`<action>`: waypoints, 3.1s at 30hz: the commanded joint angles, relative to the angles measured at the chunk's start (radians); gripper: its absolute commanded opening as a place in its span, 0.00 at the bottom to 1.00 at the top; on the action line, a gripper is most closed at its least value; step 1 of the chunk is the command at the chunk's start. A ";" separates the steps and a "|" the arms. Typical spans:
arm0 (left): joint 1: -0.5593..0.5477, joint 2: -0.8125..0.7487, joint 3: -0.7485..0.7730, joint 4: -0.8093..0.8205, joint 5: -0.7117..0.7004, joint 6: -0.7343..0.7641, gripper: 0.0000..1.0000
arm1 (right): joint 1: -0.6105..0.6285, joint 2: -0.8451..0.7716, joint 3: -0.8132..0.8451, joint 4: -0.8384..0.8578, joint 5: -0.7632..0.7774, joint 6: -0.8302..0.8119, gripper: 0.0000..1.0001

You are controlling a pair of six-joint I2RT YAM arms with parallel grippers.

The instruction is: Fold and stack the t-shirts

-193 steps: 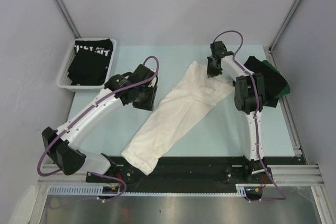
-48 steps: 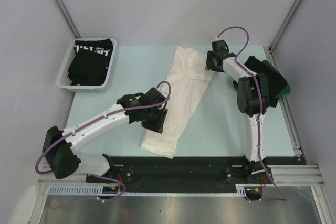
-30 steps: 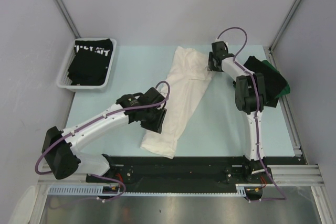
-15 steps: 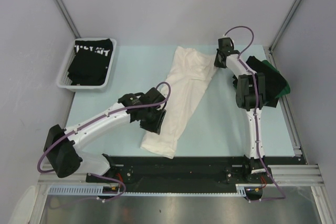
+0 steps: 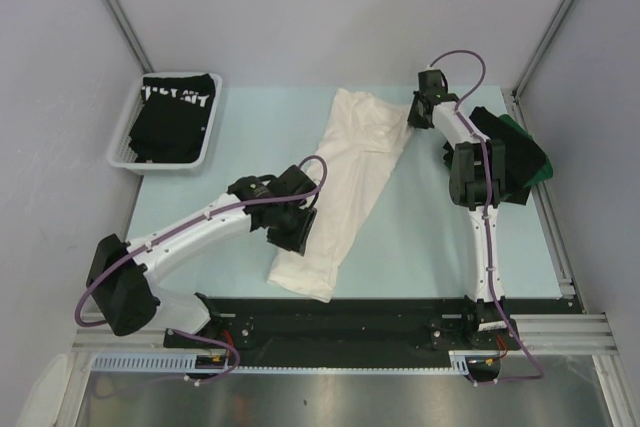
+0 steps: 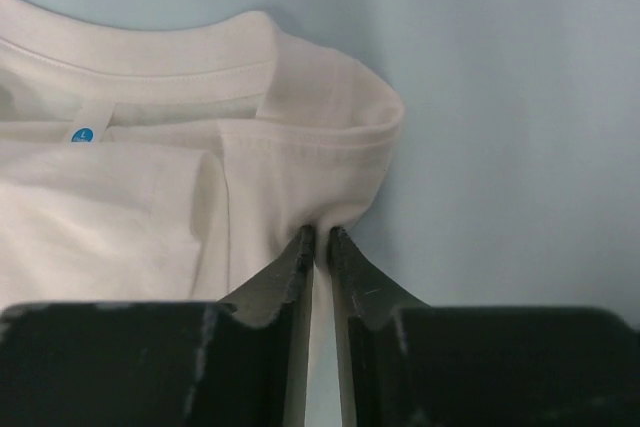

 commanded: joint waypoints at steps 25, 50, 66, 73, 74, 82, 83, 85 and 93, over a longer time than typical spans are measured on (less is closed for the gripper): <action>0.019 0.056 0.077 -0.019 0.002 0.044 0.42 | -0.049 0.148 0.253 0.107 -0.127 0.047 0.00; 0.025 0.052 0.063 -0.043 0.007 0.044 0.42 | -0.050 0.231 0.326 0.391 -0.187 0.225 0.00; 0.027 0.064 0.071 -0.036 0.011 0.052 0.42 | -0.051 0.157 0.213 0.358 -0.147 0.171 0.16; 0.031 0.053 0.055 0.004 0.011 0.043 0.42 | -0.047 0.042 0.072 0.337 -0.171 0.153 0.57; 0.035 0.049 0.051 0.013 0.021 0.040 0.43 | -0.046 0.024 0.050 0.344 -0.168 0.142 0.64; 0.087 -0.040 -0.093 0.203 0.172 -0.006 0.52 | -0.023 -0.226 -0.138 0.306 -0.145 0.041 1.00; 0.106 -0.066 -0.112 0.225 0.191 -0.022 0.52 | -0.017 -0.280 -0.152 0.271 -0.133 0.034 1.00; 0.131 -0.092 -0.170 0.289 0.237 -0.042 0.52 | 0.000 -0.341 -0.189 0.217 -0.121 0.007 1.00; 0.189 -0.126 -0.305 0.429 0.301 -0.100 0.53 | 0.299 -0.718 -0.483 0.076 0.486 -0.193 1.00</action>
